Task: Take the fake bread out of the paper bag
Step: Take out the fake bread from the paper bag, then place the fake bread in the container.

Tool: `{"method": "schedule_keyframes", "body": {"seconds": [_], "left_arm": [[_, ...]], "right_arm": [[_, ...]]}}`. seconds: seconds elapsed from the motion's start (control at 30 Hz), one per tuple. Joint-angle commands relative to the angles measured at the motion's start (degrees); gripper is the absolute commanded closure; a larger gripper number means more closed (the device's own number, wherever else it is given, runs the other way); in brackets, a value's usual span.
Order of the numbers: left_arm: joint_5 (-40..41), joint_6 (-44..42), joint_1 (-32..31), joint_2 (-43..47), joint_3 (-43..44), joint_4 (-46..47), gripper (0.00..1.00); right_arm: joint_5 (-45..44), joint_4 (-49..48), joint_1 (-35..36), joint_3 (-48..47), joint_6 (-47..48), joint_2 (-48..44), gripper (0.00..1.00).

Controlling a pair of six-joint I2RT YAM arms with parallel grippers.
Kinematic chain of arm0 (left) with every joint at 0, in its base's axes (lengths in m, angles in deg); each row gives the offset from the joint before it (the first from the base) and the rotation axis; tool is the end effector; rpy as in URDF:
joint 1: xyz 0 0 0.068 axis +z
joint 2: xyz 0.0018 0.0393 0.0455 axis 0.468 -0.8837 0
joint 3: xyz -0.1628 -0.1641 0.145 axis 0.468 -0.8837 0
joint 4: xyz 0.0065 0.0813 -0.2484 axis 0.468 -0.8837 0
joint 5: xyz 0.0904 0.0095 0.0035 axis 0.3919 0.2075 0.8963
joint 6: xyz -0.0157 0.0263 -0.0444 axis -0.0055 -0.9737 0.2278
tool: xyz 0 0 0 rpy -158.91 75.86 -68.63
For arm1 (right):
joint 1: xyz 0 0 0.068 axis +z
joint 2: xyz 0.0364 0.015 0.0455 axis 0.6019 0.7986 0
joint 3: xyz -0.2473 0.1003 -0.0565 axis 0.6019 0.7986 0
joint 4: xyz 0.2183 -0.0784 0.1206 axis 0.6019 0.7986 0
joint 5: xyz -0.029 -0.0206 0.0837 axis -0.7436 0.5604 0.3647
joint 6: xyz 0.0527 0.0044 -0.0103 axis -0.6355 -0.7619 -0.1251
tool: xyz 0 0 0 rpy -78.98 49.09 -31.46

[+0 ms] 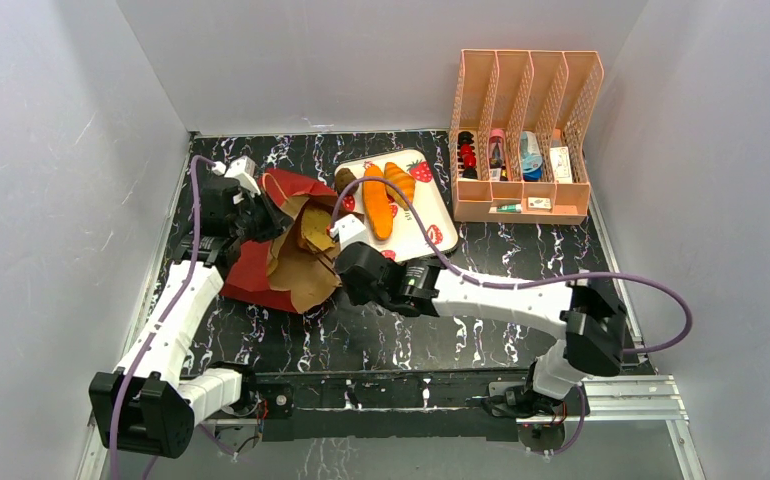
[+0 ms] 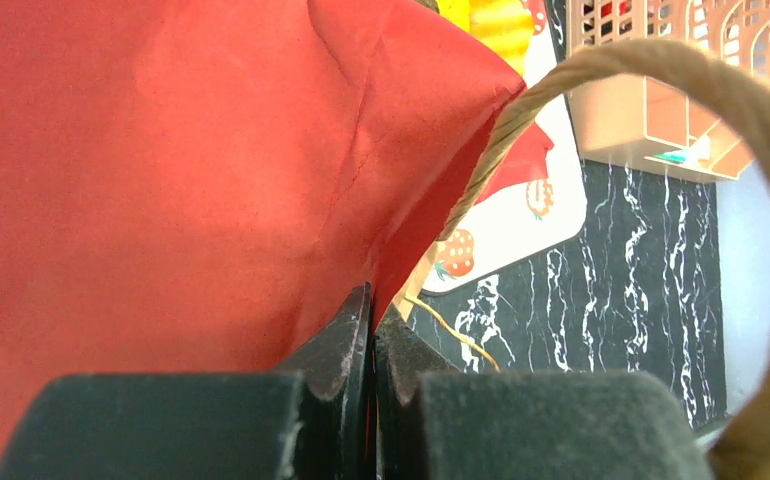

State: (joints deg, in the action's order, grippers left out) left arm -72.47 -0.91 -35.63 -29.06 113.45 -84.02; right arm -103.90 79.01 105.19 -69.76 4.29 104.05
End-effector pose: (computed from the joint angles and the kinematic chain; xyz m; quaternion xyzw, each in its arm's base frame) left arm 0.2434 -0.0414 0.3192 -0.0820 0.8404 -0.2526 0.4725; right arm 0.1441 0.3247 0.2770 -0.2758 0.8665 0.1517 0.3874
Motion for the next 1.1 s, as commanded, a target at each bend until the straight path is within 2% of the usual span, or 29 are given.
{"method": "schedule_keyframes", "body": {"seconds": [0.0,0.43,0.57,0.7,0.83,1.07], "left_arm": [[3.6,0.4,0.0,-0.9,2.9,0.7,1.0],[8.6,0.4,-0.1,-2.8,1.8,0.6,1.0],[11.2,0.8,-0.1,-2.9,1.9,-0.1,1.0],[11.4,0.5,-0.1,-1.4,1.8,-0.9,1.0],[11.4,0.6,-0.1,0.1,2.3,-1.9,1.0],[11.2,0.9,-0.1,1.7,2.3,-2.6,1.0]], "right_arm": [[-0.7,1.2,1.4,-0.1,-3.7,-5.7,1.0],[-6.5,10.4,3.6,-0.9,-8.2,-13.8,1.0],[-14.6,18.3,3.5,-5.1,-9.1,-16.5,1.0],[-16.9,22.2,-0.8,-6.5,-9.0,-16.6,1.0],[-13.8,22.3,-9.2,-4.6,-6.4,-16.9,1.0],[-8.5,19.2,-16.8,0.0,-4.3,-15.2,1.0]]}}
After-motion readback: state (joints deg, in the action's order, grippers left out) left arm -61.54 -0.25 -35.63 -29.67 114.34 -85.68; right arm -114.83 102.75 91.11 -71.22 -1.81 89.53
